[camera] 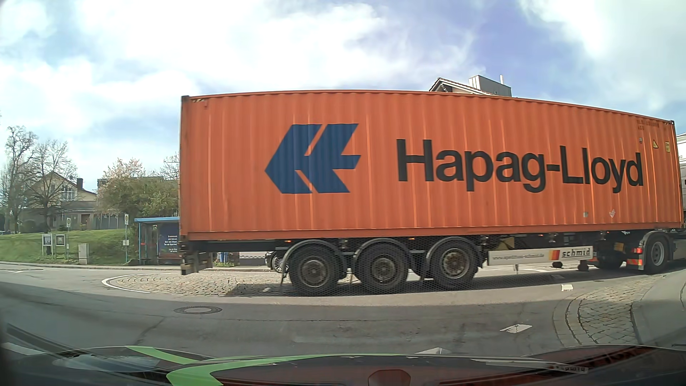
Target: Follow the waypoints while adhering to traffic rules and regulations
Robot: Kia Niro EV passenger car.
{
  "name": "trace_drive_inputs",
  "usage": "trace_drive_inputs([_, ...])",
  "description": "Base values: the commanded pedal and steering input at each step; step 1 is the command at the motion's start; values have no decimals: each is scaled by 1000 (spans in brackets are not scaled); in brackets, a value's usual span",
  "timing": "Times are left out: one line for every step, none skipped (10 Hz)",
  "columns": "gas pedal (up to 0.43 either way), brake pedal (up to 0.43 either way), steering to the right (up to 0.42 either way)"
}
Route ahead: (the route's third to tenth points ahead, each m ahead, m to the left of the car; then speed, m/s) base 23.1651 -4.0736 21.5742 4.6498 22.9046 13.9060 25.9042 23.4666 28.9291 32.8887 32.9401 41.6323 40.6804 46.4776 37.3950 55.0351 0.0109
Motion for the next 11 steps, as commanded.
trace_drive_inputs([421, 0, 113])
trace_drive_inputs([429, 0, 120])
trace_drive_inputs([429, 0, 128])
trace_drive_inputs([551, 0, 139])
trace_drive_inputs([571, 0, 152])
trace_drive_inputs([579, 0, 167])
trace_drive_inputs([598, 0, 187])
trace_drive_inputs([650, 0, 204])
trace_drive_inputs([622, 0, 218])
trace_drive_inputs([610, 0, 230])
trace_drive_inputs([610, 0, 240])
